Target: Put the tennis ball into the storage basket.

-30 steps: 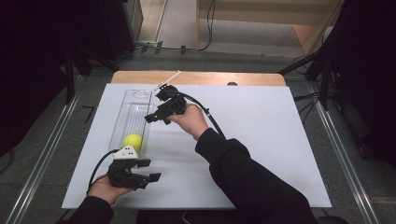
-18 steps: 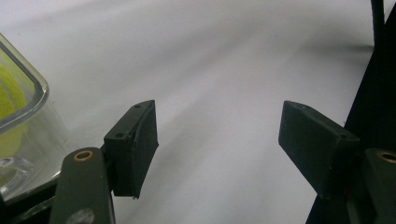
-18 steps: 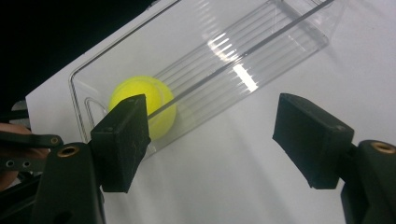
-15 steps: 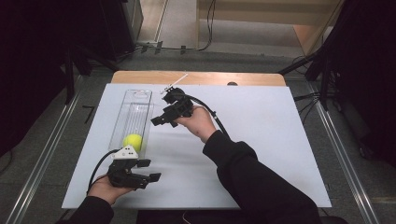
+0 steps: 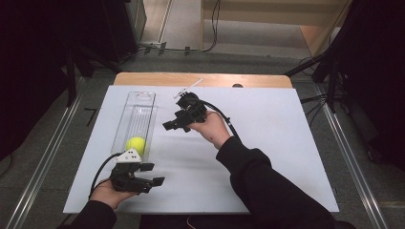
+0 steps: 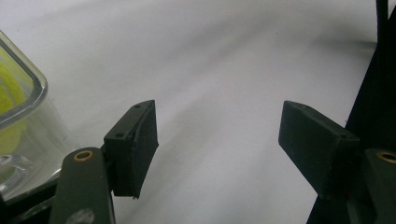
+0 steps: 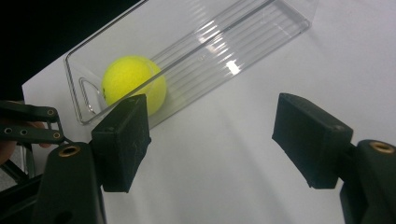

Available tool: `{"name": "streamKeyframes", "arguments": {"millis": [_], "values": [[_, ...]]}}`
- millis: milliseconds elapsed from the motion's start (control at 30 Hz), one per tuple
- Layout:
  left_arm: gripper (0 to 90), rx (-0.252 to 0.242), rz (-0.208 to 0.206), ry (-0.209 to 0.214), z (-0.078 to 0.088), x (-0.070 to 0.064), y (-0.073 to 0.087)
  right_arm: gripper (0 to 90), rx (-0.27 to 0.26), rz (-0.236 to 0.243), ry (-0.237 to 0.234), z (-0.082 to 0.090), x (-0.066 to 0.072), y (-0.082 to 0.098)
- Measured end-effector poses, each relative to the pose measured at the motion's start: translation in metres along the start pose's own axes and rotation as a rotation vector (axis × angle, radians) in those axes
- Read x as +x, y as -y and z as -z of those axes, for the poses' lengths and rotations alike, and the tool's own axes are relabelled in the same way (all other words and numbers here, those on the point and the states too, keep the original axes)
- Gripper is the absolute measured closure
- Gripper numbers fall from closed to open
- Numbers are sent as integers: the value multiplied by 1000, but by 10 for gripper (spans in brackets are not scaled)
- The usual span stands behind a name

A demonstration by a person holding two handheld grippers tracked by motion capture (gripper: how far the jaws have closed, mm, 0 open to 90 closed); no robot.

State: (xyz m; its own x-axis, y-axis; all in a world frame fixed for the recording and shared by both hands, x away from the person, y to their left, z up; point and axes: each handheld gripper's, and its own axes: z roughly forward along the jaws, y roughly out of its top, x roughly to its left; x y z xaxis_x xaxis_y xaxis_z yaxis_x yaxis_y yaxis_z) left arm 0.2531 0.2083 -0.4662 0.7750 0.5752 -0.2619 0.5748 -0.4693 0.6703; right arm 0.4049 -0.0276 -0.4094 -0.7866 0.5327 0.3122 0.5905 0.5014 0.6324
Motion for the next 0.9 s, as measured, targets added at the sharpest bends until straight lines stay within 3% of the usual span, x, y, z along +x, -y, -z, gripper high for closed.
{"name": "streamKeyframes", "arguments": {"millis": [233, 900], "values": [[292, -2, 0, 1, 0, 0, 0, 252, -5, -10, -12, 5, -3, 10], [292, -6, 3, 15, 0, 0, 1, 258, -15, -27, 10, 19, -12, 40]]}}
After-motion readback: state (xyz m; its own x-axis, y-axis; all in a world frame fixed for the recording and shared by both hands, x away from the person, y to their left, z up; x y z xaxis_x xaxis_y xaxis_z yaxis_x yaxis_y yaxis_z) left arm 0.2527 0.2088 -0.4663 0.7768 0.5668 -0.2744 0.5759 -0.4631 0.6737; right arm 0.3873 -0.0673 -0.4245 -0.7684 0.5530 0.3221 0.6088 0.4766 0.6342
